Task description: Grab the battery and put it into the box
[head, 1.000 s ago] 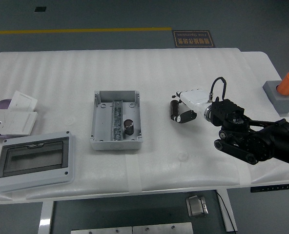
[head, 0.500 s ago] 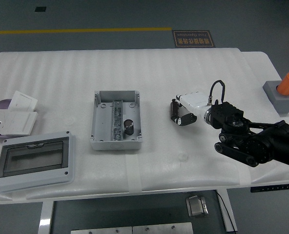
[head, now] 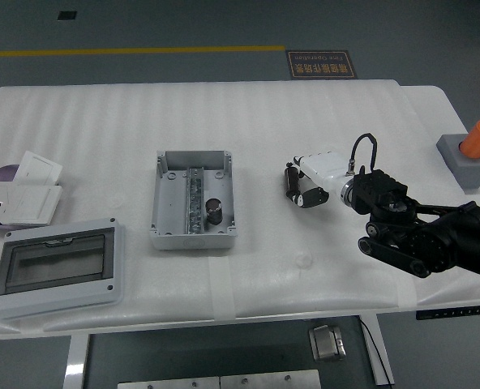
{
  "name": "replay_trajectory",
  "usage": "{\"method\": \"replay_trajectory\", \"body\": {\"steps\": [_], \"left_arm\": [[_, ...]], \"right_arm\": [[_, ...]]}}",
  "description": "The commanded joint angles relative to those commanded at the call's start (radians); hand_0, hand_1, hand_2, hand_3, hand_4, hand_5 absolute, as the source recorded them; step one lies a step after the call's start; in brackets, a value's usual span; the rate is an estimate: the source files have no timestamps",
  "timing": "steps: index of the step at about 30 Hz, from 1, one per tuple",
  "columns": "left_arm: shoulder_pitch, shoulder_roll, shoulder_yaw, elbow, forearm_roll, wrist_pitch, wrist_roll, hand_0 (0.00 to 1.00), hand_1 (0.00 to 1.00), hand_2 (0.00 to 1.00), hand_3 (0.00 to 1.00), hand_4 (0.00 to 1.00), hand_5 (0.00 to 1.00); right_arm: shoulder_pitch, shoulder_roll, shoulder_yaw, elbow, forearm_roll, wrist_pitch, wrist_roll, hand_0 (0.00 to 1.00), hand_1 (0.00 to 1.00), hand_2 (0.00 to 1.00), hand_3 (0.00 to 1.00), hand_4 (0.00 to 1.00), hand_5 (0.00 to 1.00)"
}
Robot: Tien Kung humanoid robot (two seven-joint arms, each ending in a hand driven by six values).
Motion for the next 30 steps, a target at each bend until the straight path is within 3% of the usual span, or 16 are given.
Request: {"method": "replay_trajectory", "body": {"steps": [24,30], "left_arm": [[-0.002,0.0,0.01,0.001,-0.007,0.003,-0.001,0.647,0.647,0.53,0.576,0.598,0.457],[-0.002,-0.001,0.01,0.001,-0.006,0.002,-0.001,0.647,0.646,0.53,0.576,0.604,0.466]], "right_arm": [[-0.004,-0.001,-0.008,-0.007,0.011,-0.003,0.0,0.703,0.645,0.628,0.678,0.557,0.312],[-0.003,-0.005,0.006,0.001,0.003,0.024,-0.002,0.701,0.645,0.626,0.681,0.558,0.307]]}}
